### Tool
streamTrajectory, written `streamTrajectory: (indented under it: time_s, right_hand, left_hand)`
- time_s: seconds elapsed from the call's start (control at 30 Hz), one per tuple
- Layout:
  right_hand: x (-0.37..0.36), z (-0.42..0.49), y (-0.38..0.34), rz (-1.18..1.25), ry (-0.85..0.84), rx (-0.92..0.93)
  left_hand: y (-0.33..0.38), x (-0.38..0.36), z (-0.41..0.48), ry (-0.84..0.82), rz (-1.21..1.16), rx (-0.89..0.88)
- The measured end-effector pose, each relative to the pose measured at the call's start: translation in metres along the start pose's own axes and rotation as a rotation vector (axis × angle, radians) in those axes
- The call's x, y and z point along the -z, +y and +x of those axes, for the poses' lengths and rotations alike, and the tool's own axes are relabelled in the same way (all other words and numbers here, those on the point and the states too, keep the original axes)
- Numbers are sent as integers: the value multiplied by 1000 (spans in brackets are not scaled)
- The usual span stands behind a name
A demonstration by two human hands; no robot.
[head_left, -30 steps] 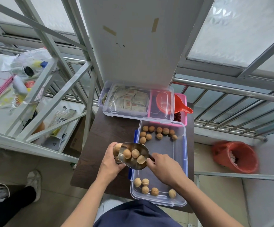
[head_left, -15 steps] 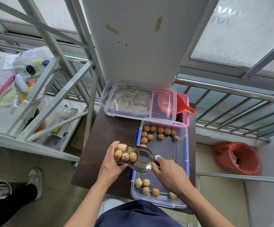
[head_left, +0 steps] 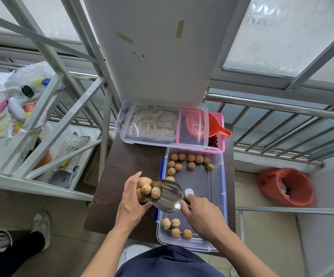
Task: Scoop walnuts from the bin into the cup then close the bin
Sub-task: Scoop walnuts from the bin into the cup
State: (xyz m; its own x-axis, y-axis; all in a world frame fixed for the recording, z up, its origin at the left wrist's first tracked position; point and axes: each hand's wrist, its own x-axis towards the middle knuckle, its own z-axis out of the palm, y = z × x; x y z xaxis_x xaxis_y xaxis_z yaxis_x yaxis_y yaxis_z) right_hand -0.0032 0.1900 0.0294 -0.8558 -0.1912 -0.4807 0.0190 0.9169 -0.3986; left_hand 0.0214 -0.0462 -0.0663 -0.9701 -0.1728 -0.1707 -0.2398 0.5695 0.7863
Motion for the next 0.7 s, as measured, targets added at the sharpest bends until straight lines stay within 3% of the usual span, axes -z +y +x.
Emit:
streamTrajectory:
  time_s: [0.43, 0.7]
  right_hand:
    - [7, -1, 13, -36, 87, 28]
    - [-11, 3, 61, 257, 15, -52]
  left_hand:
    - [-10, -2, -13, 37, 179, -124]
    - [0, -4, -1, -22, 369, -262]
